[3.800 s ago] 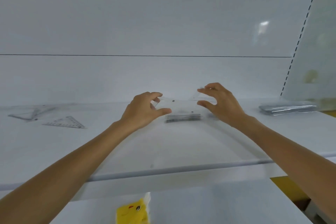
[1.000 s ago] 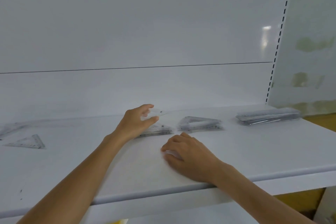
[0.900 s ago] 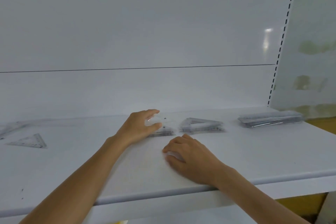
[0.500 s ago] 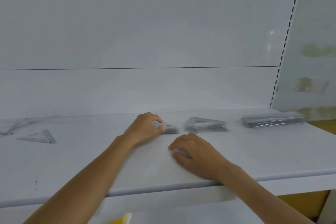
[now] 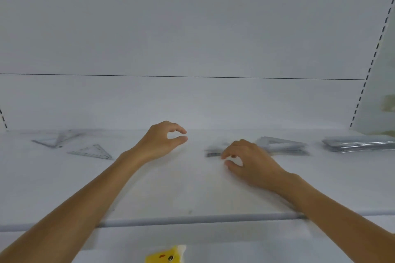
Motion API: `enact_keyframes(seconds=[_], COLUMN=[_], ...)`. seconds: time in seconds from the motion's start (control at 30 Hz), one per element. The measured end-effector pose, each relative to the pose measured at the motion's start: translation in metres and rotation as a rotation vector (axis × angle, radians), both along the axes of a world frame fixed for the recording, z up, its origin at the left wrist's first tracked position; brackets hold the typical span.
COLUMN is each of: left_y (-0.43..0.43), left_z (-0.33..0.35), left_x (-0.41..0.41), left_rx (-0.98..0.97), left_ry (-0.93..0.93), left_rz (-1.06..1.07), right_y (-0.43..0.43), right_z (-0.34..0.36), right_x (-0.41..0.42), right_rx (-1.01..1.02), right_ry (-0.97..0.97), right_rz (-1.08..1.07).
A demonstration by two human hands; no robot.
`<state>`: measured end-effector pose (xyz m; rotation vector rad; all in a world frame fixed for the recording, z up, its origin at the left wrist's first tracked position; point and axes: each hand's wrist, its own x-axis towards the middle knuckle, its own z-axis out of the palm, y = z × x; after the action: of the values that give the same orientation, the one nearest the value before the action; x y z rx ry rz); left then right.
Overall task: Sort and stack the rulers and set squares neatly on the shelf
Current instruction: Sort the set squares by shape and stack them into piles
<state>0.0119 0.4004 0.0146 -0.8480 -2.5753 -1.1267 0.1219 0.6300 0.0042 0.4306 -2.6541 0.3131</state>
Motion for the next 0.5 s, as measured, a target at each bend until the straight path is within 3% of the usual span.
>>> enact_keyframes(seconds=[0.2, 0.5], left_y=[-0.130, -0.294], left_z=[-0.009, 0.012], left_x=[-0.018, -0.065], left_rx=[-0.022, -0.203], left_ry=[-0.023, -0.014], left_rz=[0.158, 0.330], right_y=[-0.101, -0.241], right_z=[0.009, 0.021], right_x=[-0.045, -0.096], right_rx=[-0.031, -0.026], right_ry=[-0.009, -0.207], right_rz=[0.075, 0.071])
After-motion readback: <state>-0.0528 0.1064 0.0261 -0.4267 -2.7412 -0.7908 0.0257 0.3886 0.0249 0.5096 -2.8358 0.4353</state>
